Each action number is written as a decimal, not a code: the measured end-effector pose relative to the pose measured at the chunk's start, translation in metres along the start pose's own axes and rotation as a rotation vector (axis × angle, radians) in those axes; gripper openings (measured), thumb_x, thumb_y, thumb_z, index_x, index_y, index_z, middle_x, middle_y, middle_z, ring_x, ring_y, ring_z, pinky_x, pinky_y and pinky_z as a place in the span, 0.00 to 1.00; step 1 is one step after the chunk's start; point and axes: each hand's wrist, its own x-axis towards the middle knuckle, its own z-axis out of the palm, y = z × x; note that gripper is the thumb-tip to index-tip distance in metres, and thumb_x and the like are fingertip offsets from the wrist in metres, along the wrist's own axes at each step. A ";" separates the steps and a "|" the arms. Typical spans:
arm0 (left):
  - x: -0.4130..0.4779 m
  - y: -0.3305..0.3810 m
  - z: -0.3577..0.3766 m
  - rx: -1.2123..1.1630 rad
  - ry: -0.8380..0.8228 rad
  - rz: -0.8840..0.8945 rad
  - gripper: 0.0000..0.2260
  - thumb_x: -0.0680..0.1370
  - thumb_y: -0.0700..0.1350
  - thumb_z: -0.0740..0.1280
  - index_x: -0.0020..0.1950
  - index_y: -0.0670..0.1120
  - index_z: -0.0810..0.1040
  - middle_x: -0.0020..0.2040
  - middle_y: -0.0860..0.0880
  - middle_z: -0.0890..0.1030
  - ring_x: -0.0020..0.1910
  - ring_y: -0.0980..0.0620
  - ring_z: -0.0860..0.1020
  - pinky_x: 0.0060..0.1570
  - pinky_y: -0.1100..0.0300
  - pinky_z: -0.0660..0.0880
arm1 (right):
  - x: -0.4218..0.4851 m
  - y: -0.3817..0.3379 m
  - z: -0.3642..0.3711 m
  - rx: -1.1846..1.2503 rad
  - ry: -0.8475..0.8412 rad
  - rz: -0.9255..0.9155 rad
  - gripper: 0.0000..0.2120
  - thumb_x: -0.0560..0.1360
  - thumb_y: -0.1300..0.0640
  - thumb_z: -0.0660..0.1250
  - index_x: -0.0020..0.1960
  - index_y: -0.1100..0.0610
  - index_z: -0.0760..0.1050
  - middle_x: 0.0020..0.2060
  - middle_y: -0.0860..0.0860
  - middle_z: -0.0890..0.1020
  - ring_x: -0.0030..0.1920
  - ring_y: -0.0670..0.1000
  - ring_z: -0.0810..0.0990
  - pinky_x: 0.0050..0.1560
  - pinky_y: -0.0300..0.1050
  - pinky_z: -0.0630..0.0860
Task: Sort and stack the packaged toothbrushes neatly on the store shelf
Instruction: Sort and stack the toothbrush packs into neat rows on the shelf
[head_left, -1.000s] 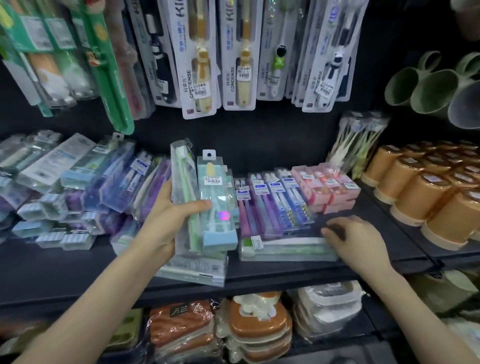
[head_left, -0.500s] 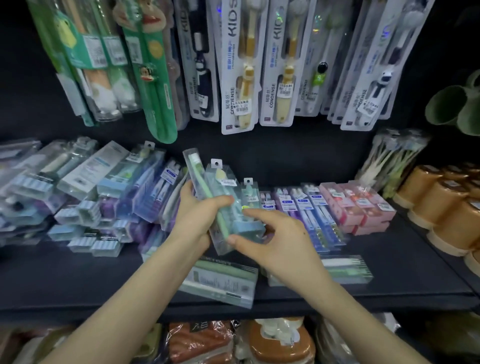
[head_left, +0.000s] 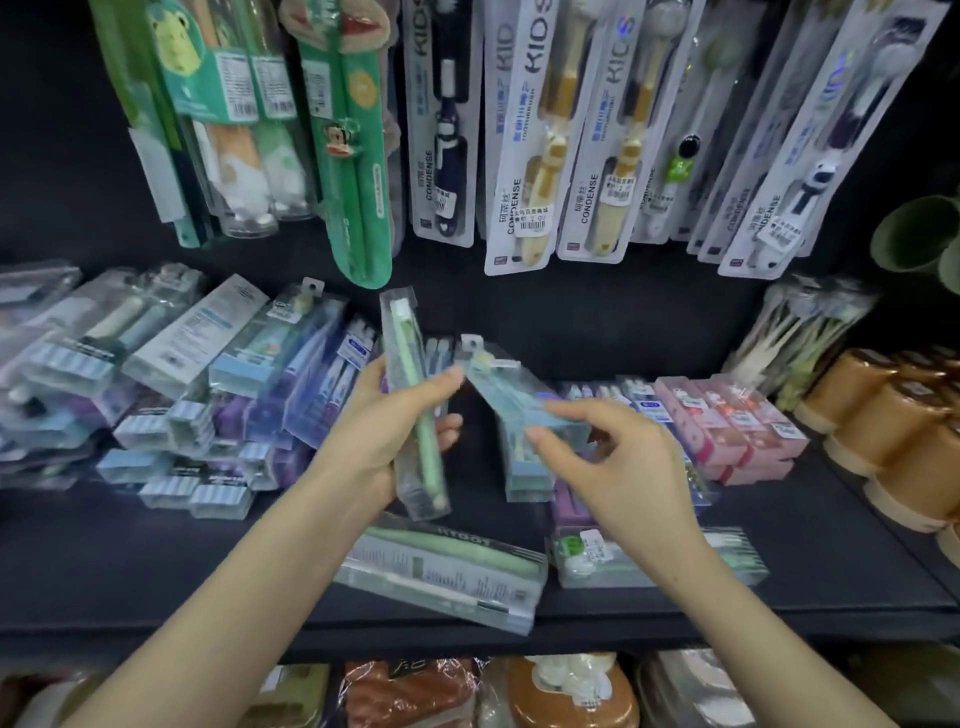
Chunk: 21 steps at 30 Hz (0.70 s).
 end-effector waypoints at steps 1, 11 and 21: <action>0.000 0.004 -0.009 0.008 0.012 -0.024 0.17 0.73 0.46 0.72 0.59 0.45 0.72 0.42 0.43 0.78 0.27 0.51 0.79 0.24 0.62 0.75 | 0.002 0.002 -0.001 -0.084 0.036 -0.023 0.13 0.68 0.44 0.72 0.50 0.48 0.83 0.44 0.42 0.83 0.36 0.41 0.77 0.41 0.30 0.71; -0.010 0.020 -0.053 -0.121 -0.119 -0.165 0.19 0.78 0.43 0.58 0.66 0.35 0.68 0.47 0.34 0.77 0.35 0.42 0.80 0.32 0.53 0.80 | 0.025 0.016 0.059 -0.525 0.023 -0.325 0.16 0.57 0.44 0.82 0.36 0.54 0.84 0.25 0.51 0.79 0.32 0.55 0.77 0.39 0.47 0.76; -0.006 0.022 -0.056 0.201 -0.080 -0.066 0.30 0.64 0.51 0.71 0.65 0.46 0.73 0.60 0.35 0.78 0.49 0.42 0.79 0.56 0.46 0.75 | 0.035 0.035 0.083 -0.782 -0.152 -0.463 0.15 0.63 0.37 0.76 0.34 0.49 0.84 0.24 0.46 0.78 0.34 0.51 0.75 0.42 0.46 0.70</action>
